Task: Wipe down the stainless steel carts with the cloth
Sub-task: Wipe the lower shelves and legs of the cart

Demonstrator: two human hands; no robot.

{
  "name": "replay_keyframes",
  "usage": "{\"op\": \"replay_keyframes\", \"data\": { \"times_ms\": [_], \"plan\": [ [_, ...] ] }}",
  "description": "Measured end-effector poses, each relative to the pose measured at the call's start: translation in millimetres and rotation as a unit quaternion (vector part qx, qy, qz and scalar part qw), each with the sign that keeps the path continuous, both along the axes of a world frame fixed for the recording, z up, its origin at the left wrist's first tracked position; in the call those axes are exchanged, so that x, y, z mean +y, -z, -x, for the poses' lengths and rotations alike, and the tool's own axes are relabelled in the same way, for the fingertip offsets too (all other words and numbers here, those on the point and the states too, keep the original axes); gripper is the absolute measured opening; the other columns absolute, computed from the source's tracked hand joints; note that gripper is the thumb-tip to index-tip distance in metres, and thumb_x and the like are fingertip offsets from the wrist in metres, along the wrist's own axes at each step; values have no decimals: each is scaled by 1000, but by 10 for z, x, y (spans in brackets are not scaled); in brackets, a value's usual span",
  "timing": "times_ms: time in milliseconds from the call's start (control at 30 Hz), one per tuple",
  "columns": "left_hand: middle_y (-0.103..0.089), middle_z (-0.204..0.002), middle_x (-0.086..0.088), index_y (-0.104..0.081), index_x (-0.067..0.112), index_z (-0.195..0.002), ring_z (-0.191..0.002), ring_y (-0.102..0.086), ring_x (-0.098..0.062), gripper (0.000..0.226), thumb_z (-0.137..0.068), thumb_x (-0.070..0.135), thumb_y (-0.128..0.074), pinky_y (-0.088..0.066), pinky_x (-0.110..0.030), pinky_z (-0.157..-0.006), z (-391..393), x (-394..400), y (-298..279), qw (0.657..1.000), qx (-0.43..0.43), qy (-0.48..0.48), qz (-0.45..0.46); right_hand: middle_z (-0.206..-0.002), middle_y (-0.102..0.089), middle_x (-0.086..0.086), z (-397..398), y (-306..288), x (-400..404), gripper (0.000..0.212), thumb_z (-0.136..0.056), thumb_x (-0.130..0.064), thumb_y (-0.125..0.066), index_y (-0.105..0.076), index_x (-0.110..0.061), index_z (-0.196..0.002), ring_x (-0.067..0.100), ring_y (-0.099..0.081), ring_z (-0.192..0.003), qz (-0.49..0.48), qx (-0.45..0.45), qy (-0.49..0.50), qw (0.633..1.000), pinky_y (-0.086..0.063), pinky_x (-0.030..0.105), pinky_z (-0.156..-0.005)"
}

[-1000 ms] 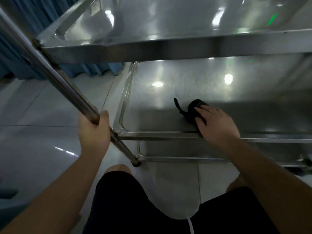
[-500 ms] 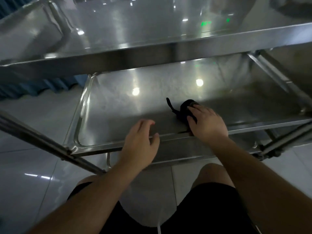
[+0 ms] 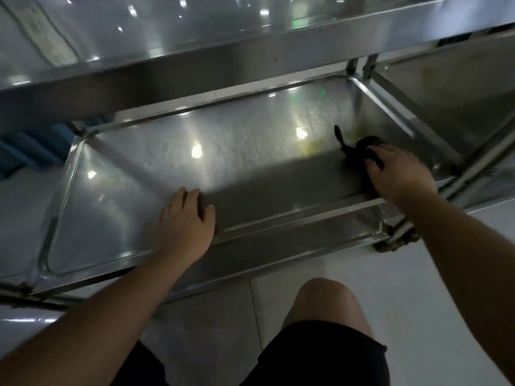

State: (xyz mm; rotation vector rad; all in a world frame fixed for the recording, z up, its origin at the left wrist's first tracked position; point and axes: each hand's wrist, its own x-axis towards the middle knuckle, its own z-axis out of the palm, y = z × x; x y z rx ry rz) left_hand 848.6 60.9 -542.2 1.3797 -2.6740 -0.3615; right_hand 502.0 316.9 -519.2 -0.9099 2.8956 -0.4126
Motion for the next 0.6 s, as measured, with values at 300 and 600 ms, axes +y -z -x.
{"op": "replay_keyframes", "data": {
  "times_ms": [300,600],
  "plan": [
    [-33,-168,-8,-32,26,-158,-158,-25,-32,65,-103,60,-31,-26,-55,-126,-130,0,4,998,-51,-12,44,-170,-30,9,358,-24,-188,56,-110,-42,-34,-35,-20,-162,38,-26,-156,1,-32,126,991,-32,61,-119],
    [-32,-171,-11,-33,21,-163,-158,-26,-33,76,-96,56,-25,-21,-52,-128,-159,32,-40,998,-36,-25,45,-169,-34,-8,-1732,66,-2205,53,-106,-47,-40,-45,-34,-157,22,-27,-156,47,-72,-277,957,-24,45,-126]
  ]
}}
